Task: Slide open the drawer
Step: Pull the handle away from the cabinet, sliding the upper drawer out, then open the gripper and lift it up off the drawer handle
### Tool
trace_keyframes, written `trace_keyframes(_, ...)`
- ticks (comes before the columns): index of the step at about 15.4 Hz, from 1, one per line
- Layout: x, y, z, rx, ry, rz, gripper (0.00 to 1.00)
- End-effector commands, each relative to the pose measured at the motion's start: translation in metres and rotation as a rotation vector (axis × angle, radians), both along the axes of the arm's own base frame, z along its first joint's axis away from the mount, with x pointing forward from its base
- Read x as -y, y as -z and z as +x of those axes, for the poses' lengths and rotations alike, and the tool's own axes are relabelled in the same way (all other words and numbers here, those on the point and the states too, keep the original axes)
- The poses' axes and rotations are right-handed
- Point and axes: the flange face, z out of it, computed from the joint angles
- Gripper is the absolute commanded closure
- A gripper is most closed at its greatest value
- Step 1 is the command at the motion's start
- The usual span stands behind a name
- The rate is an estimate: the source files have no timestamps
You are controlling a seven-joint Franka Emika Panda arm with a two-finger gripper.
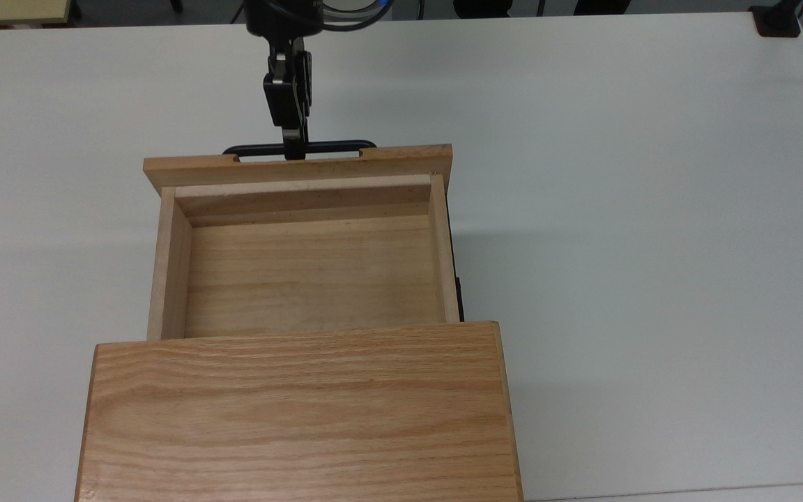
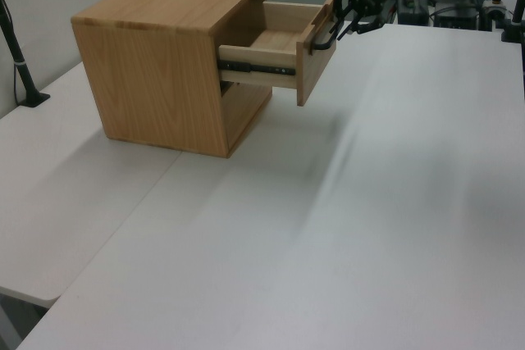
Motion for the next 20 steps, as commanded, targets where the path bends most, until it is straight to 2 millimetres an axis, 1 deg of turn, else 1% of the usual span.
trace_keyframes(1,0.001,-0.013,-0.011,-0.060,-0.013,-0.010,0.79)
trace_keyframes(2,0.004,-0.012,-0.011,-0.075,-0.025,-0.020,0.77)
trace_keyframes(3,0.004,-0.016,-0.011,-0.085,-0.038,-0.027,0.74)
trace_keyframes(4,0.005,-0.019,-0.012,-0.105,-0.047,-0.032,0.73)
trace_keyframes(5,0.010,-0.024,-0.012,-0.117,-0.047,-0.036,0.71)
trace_keyframes(6,0.012,-0.030,-0.012,-0.132,-0.052,-0.040,0.64)
trace_keyframes(7,0.013,-0.037,-0.012,-0.152,-0.058,-0.041,0.54)
trace_keyframes(8,0.012,-0.044,-0.012,-0.174,-0.068,-0.045,0.37)
trace_keyframes(9,0.012,-0.054,-0.013,-0.188,-0.075,-0.047,0.16)
trace_keyframes(10,0.011,-0.064,-0.012,-0.194,-0.084,-0.051,0.00)
trace_keyframes(11,0.012,-0.075,-0.012,-0.201,-0.089,-0.053,0.00)
trace_keyframes(13,0.008,-0.088,-0.015,-0.249,-0.137,-0.074,0.00)
trace_keyframes(15,0.003,-0.098,-0.022,-0.310,-0.242,-0.120,0.00)
trace_keyframes(17,-0.004,-0.103,-0.029,-0.356,-0.373,-0.171,0.00)
trace_keyframes(20,-0.008,-0.104,-0.039,-0.425,-0.577,-0.239,0.00)
